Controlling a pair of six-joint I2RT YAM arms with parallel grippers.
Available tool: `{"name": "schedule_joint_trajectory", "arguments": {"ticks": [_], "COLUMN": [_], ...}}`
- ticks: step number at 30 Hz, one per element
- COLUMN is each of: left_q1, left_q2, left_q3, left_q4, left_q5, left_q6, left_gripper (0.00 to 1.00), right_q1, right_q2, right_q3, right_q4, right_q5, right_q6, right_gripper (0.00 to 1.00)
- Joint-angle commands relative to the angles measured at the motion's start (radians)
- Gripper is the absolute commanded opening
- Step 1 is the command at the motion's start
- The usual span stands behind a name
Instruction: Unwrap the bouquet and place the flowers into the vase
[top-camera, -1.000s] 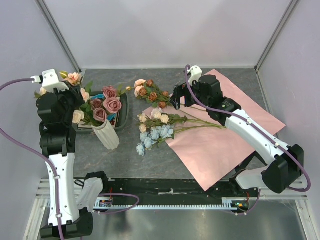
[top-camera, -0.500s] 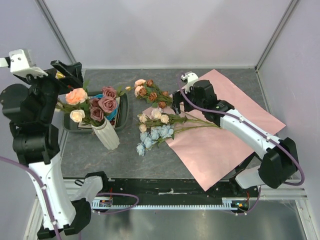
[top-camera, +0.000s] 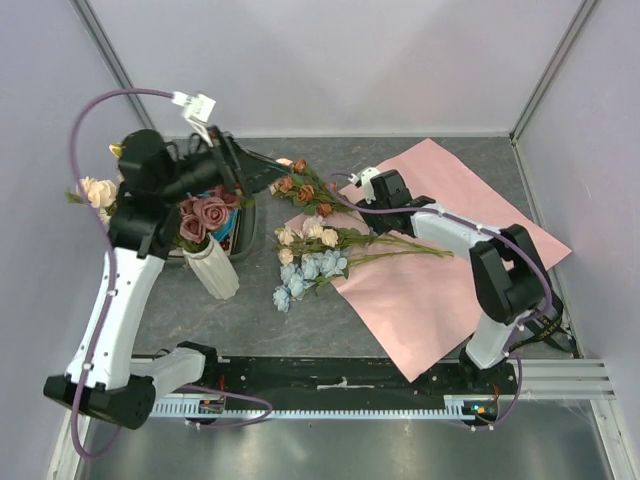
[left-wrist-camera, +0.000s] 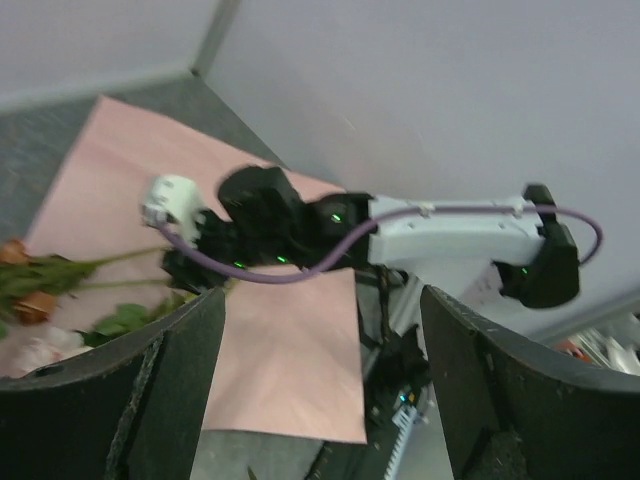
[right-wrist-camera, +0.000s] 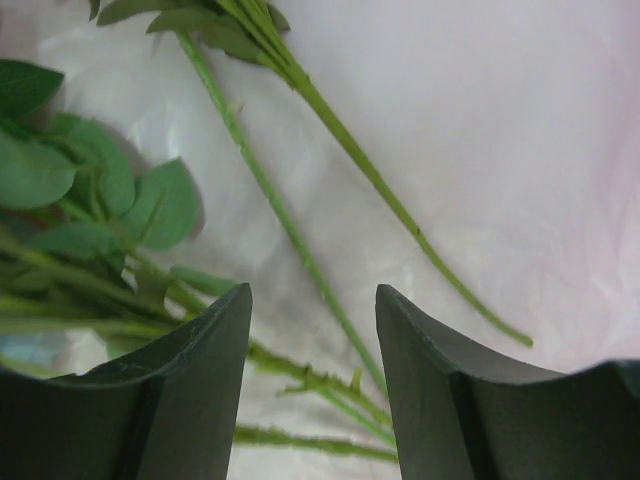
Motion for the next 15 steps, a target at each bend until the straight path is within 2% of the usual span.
{"name": "schedule_joint_trajectory", "arguments": {"ticks": [1,3,5,10,15], "left_q1": [-0.143,-0.173,-0.180,-0.178,-0.178], "left_q2": [-0.007,-0.033,-0.053,-0.116,-0.141], "left_q3": [0.010,-0.002,-0.002,0.027,0.053], "left_q4": [0.012,-0.002,-0.037,-0.106,-0.088], "left_q5": [0.037,0.013,-0.009,-0.084,-0.073], "left_q6": [0.018,0.042,0.067,0.159,0.158], "left_gripper": [0.84,0.85,0.85,0.88,0.89], "right_q1": [-0.003,-0.006,-0.008,-0.023,-0.036], "right_q2": [0.110,0.180,0.208,0.254,0.331], "right_q3": [0.096,0.144,0.167,0.210,0.262], "right_q4": [0.147,0.150,0.159,0.202,0.195], "right_q5": [-0.031,-0.060,-0.029,-0.094,-0.140], "right_q6": [-0.094,-0.109,-0.111,-0.117,-0.157], "right_gripper": [0.60,0.60,0.58,0.56,0.45]}}
